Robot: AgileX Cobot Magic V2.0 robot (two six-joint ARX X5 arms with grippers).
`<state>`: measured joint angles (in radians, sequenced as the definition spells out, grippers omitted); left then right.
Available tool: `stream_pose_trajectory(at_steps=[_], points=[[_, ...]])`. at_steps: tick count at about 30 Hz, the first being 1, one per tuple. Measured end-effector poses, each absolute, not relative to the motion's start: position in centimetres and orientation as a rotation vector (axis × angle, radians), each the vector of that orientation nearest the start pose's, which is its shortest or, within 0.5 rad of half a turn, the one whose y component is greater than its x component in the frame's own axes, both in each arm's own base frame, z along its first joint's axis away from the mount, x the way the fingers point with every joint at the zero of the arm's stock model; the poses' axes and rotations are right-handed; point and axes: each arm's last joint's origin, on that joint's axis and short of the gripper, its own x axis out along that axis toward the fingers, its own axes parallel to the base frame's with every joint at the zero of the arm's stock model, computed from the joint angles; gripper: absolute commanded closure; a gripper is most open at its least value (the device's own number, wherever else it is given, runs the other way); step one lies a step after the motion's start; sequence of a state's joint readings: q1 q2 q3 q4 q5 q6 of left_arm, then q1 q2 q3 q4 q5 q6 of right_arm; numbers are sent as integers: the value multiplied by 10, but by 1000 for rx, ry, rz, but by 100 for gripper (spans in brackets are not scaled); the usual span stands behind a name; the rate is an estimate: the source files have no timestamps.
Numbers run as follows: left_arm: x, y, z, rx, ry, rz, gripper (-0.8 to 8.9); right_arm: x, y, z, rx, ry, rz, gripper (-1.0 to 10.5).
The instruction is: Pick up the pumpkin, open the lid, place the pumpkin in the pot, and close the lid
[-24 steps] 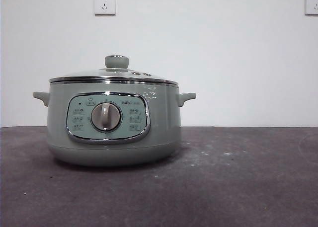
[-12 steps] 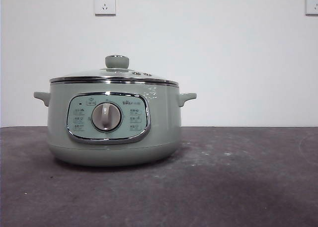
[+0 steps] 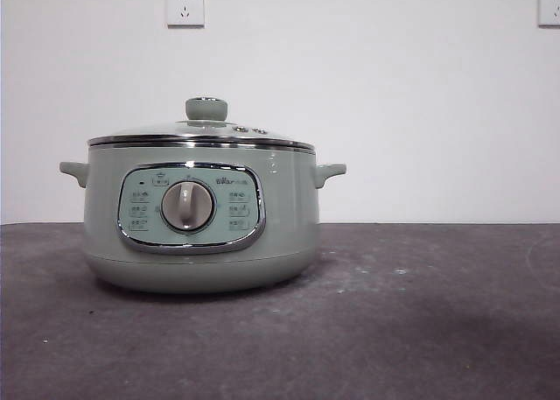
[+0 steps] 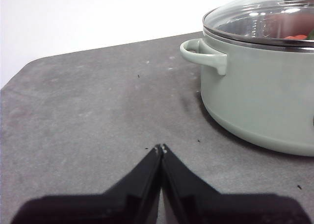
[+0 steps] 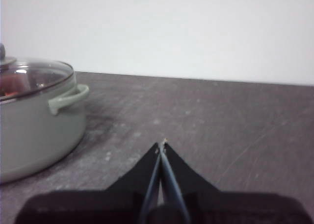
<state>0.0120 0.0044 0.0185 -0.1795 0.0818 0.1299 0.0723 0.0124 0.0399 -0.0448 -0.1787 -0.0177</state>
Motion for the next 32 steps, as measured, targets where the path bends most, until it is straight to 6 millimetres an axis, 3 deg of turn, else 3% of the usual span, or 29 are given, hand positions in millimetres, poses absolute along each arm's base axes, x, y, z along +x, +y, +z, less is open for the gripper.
stream_pose_trajectory(at_steps=[8,32], points=[[95,-1,152,122,160,-80,817,95,11,154,27,150,223,946],[95,-1,152,122,160,-80,817,95,11,153,33,152,220,946]])
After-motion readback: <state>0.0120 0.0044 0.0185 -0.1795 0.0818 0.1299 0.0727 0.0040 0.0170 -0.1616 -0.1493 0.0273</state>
